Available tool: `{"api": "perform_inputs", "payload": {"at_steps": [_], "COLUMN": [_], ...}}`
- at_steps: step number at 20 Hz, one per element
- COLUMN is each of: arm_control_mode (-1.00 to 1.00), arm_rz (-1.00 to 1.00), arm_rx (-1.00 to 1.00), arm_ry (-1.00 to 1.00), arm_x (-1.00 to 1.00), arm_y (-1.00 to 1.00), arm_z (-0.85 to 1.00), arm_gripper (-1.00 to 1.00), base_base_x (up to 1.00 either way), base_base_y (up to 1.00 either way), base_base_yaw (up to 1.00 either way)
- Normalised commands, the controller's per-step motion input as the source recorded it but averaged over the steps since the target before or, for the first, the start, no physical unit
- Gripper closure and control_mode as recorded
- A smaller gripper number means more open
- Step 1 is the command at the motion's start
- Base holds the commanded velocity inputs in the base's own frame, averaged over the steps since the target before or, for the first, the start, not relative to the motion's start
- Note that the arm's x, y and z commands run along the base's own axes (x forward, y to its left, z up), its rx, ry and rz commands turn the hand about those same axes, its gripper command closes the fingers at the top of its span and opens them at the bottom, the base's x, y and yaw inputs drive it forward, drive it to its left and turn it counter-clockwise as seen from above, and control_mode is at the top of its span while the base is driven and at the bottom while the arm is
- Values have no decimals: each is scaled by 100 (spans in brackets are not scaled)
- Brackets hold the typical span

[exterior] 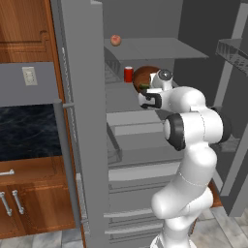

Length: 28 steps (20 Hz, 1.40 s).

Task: Pick the chicken drumstick and squash from their plates and place them in the bowl. Then put the bowl in the fridge.

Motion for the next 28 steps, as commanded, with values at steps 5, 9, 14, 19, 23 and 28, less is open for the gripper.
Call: {"api": "perform_inputs", "payload": {"at_steps": [5, 9, 14, 19, 23, 28], "arm_control_mode": [-100, -100, -100, -100, -100, -100], "arm_rz": [0, 0, 0, 0, 0, 0], "arm_rx": [0, 0, 1, 1, 4, 9], "arm_ry": [0, 0, -5, -8, -10, -12], "arm_x": [14, 0, -14, -32, -40, -47], "arm_y": [-2, -3, -5, 0, 0, 3], "arm_z": [3, 7, 11, 13, 10, 18], "arm_gripper": [-100, -100, -100, -100, -100, -100], "base_base_x": [0, 0, 0, 0, 0, 0], "base_base_y": [0, 0, 0, 0, 0, 0], "base_base_yaw": [0, 0, 0, 0, 0, 0]}}
